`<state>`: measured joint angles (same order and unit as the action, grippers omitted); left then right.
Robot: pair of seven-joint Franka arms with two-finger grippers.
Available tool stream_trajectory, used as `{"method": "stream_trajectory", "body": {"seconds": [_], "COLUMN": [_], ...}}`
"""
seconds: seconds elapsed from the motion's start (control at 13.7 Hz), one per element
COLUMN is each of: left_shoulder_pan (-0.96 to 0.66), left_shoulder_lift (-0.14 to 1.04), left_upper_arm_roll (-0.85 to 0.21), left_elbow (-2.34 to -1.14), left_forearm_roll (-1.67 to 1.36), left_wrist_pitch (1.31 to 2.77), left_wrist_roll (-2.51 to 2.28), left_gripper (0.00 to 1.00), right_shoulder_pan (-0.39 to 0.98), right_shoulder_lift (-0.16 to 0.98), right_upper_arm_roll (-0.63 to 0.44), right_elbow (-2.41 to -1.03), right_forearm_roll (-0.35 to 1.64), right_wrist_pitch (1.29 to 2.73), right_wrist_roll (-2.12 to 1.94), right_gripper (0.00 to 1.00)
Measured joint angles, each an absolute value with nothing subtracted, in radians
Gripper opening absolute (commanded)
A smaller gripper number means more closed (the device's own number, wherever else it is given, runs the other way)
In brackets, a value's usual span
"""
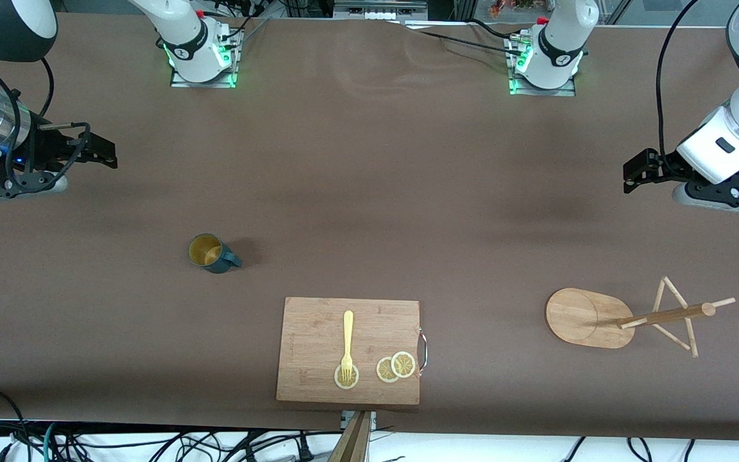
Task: Pass cup and hang on rack
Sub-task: 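Reach the right gripper down to the teal mug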
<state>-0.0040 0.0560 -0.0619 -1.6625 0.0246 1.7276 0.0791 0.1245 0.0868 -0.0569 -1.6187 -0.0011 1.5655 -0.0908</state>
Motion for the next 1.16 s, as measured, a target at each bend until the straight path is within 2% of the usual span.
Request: {"method": "stream_trajectory", "body": {"seconds": [0.51, 0.95, 1.16], "left_shoulder_pan": [-0.004, -0.004, -0.004], "left_shoulder_lift": [0.056, 0.056, 0.056], "left_upper_arm_roll": [-0.062, -0.062, -0.062], "left_elbow": [-1.662, -1.662, -1.662], "left_forearm_roll": [0.025, 0.025, 0.025], "left_wrist_pitch": [1.728, 1.728, 1.728], "left_wrist_roll": [0.079, 0.079, 0.079], "left_gripper": [1.0, 1.0, 1.0], "right_shoulder_pan": [0.124, 0.125, 0.135], "right_shoulder_lift": [0.134, 0.346, 0.444], "right_upper_arm_roll": [-0.057, -0.056, -0.048], "right_elbow": [-1.7, -1.718, -1.7], "right_forearm_roll": [0.027, 0.03, 0.036], "right_wrist_pitch": [1.724, 2.004, 2.09], "right_wrist_roll": [-0.09, -0.074, 0.001], "right_gripper": [1.0, 1.0, 1.0]}}
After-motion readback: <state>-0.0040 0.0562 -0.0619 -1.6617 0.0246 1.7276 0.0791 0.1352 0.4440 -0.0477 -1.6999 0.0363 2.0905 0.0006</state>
